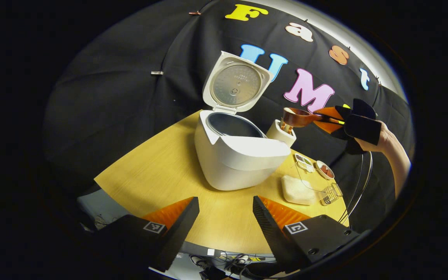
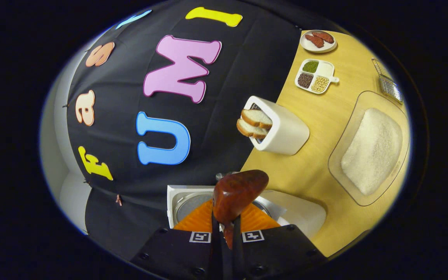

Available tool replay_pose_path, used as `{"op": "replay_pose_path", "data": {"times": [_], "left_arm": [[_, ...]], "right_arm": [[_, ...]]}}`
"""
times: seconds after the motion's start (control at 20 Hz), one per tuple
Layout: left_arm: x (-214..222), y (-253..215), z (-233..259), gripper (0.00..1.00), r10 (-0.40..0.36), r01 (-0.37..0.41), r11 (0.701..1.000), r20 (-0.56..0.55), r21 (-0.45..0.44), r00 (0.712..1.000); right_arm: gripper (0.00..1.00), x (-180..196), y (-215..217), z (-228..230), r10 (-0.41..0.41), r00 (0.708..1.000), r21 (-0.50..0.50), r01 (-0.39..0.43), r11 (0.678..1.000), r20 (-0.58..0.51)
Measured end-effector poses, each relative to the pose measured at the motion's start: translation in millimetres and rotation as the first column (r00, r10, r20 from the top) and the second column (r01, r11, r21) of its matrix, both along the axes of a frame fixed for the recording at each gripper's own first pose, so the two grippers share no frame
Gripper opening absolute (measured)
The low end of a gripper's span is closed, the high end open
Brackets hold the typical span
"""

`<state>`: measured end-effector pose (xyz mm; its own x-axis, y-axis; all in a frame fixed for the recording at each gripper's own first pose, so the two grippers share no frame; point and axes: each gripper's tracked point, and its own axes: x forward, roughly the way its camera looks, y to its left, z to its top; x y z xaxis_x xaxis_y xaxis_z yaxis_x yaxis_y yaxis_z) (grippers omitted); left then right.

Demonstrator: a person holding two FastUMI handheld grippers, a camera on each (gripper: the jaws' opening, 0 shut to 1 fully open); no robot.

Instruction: Close the left gripper, press the button to open the rice cooker; take a wooden spoon from the chopstick holder with the right hand, scoop a spoonful of rice and pour it into the rice cooker, then put the wooden spoon back into the chopstick holder.

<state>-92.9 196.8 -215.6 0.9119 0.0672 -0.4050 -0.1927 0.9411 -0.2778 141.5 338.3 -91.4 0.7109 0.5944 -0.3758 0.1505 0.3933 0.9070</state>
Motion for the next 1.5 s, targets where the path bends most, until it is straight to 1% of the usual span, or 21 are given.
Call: {"op": "replay_pose_path", "data": {"times": [0.1, 0.15, 0.25, 0.3, 0.35, 0.45, 0.55, 0.65, 0.8, 0.95, 1.1, 1.2, 1.35, 1.4, 1.5], "left_arm": [[-1, 10, 0, 0.96, 0.013, -0.013, 1.0, -0.005, 0.003, 1.0], [-2, 14, -1, 0.98, 0.02, -0.02, 1.0, -0.006, 0.001, 1.0], [-2, 21, -1, 0.98, 0.031, -0.031, 1.0, -0.007, -0.004, 1.0], [-2, 25, -1, 0.96, 0.036, -0.036, 0.999, -0.008, -0.006, 0.999], [-2, 27, -1, 0.96, 0.038, -0.038, 0.999, -0.008, -0.008, 0.999], [-3, 31, -5, 0.96, 0.035, -0.035, 0.999, -0.014, -0.02, 0.999], [-5, 35, -12, 0.96, 0.042, -0.043, 0.998, -0.032, -0.04, 0.999], [-8, 40, -15, 0.96, 0.051, -0.053, 0.997, -0.038, -0.05, 0.998], [-11, 48, -18, 0.96, 0.069, -0.071, 0.996, -0.048, -0.046, 0.996], [-12, 51, -22, 0.96, 0.09, -0.094, 0.994, -0.065, -0.058, 0.994], [-14, 52, -20, 0.96, 0.099, -0.103, 0.992, -0.06, -0.067, 0.993], [-15, 51, -20, 0.96, 0.093, -0.096, 0.994, -0.057, -0.049, 0.994], [-14, 50, -21, 0.96, 0.083, -0.084, 0.996, -0.058, -0.025, 0.995], [-13, 50, -21, 0.96, 0.081, -0.082, 0.996, -0.058, -0.025, 0.995], [-11, 48, -23, 0.96, 0.076, -0.078, 0.997, -0.065, -0.023, 0.995]], "right_arm": [[0.14, 2, 28, 2, 0.037, 0.999, -0.032, -0.036, 0.999, 0.029], [0.14, 2, 43, 3, 0.058, 0.997, -0.054, -0.055, 0.997, 0.05], [0.14, 3, 70, 3, 0.111, 0.989, -0.112, -0.1, 0.989, 0.095], [0.14, 3, 83, 2, 0.141, 0.983, -0.146, -0.123, 0.982, 0.118], [0.14, 2, 96, 1, 0.176, 0.974, -0.188, -0.147, 0.971, 0.144], [0.14, 0, 119, -4, 0.257, 0.944, -0.303, -0.188, 0.934, 0.207], [0.14, 1, 138, -9, 0.331, 0.903, -0.414, -0.199, 0.888, 0.274], [0.14, -2, 152, -13, 0.399, 0.86, -0.493, -0.21, 0.844, 0.317], [0.14, -7, 171, -26, 0.499, 0.797, -0.601, -0.224, 0.767, 0.34], [0.14, -8, 182, -36, 0.581, 0.728, -0.697, -0.201, 0.688, 0.364], [0.14, -8, 189, -37, 0.643, 0.665, -0.759, -0.175, 0.627, 0.379], [0.14, -8, 191, -36, 0.671, 0.637, -0.782, -0.166, 0.6, 0.38], [0.14, -6, 189, -33, 0.706, 0.587, -0.817, -0.125, 0.563, 0.396], [0.14, -8, 189, -31, 0.719, 0.566, -0.822, -0.121, 0.557, 0.403], [0.14, -18, 192, -26, 0.744, 0.518, -0.816, -0.14, 0.561, 0.423]]}}
